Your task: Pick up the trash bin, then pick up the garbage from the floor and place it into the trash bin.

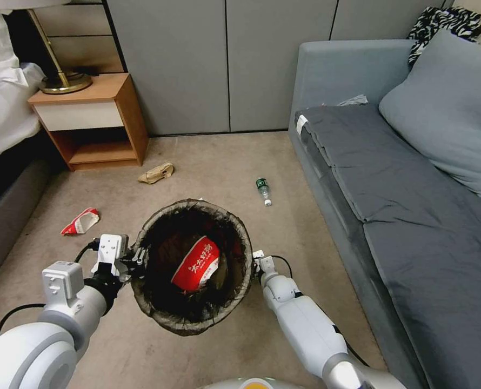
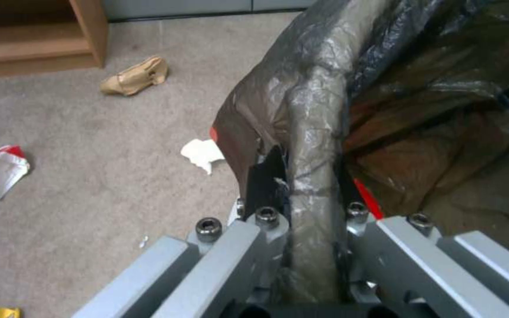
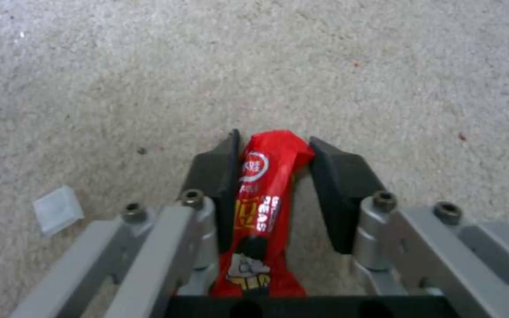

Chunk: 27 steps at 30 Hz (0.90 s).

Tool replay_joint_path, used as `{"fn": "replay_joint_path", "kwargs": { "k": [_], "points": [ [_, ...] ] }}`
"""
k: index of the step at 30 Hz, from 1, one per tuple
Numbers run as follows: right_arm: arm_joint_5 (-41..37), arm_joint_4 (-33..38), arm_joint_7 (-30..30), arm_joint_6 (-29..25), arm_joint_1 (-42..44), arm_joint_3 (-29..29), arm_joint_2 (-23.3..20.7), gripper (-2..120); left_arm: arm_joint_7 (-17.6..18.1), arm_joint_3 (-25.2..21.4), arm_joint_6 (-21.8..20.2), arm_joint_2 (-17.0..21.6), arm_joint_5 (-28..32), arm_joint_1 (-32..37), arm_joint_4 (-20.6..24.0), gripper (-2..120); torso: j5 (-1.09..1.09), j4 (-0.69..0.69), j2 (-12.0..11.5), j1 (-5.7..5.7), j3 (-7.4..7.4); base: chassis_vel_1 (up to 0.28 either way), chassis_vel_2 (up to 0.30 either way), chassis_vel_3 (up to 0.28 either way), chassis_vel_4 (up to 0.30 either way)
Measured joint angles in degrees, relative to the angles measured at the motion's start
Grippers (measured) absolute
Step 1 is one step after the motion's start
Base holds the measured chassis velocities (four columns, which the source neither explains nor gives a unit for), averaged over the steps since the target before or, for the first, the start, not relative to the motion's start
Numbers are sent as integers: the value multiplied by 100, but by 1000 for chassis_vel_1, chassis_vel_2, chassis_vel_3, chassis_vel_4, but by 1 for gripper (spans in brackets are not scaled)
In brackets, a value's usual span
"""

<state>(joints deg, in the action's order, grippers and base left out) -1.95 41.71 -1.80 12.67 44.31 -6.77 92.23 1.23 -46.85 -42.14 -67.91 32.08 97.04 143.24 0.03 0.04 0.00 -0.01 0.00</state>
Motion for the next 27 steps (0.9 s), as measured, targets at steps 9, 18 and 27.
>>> {"fn": "replay_joint_path", "kwargs": {
  "k": [9, 18, 27],
  "points": [
    [23, -22, 4, -26, -5, -18, -4, 6, -10, 12, 0, 13, 9, -52, 0, 1, -2, -1, -1, 1, 1, 0, 0, 0, 0],
    [50, -32, 1, -55, -6, -46, -15, 0, -12, 14, 0, 20, 13, -71, 0, 1, -5, -5, -1, 1, 1, 0, 0, 0, 0],
    [164, 345, -46, -164, 35, -138, -39, 0, -9, 17, 0, 19, 12, -43, 0, 1, -12, -16, -2, 2, 2, 0, 0, 0, 0]
  ]
}}
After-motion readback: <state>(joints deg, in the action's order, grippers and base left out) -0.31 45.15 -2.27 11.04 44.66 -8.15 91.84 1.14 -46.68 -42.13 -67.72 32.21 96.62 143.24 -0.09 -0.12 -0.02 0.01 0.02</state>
